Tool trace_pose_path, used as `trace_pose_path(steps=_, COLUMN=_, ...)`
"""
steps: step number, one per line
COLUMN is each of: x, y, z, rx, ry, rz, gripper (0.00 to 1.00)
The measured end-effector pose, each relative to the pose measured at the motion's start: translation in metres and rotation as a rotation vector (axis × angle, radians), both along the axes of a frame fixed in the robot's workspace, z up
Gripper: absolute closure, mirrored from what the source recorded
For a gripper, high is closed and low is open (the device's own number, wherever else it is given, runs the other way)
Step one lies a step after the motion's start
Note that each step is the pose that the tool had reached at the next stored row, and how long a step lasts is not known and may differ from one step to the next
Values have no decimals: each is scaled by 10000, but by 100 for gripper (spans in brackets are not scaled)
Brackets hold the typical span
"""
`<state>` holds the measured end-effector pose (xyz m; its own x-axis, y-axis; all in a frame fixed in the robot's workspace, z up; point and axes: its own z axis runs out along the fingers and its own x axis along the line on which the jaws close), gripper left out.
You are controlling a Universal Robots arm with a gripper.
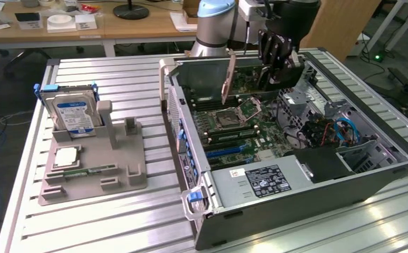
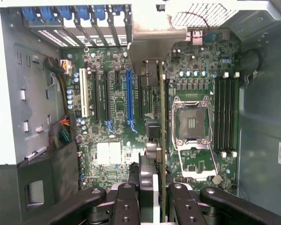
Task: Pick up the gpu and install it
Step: 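Insert the gpu into the slot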
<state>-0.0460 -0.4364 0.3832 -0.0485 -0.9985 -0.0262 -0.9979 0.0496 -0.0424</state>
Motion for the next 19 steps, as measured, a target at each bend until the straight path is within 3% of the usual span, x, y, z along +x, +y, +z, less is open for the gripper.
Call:
trace_pose_path(steps=3, x=-26, y=0, z=-1, rx=-1, ry=1, rz=1, gripper=72)
trace_pose_path(steps=5, x=-132, y=-7, z=-7, rx=-2, ry=2, rz=0, gripper=72)
trace_pose_path(steps=11, x=-136, y=-113, z=-18, rx=0, ry=0, rz=1, gripper=72)
trace_pose_path(steps=19, x=-222, y=-122, z=-40, rx=-2, ry=1, rz=0, gripper=72)
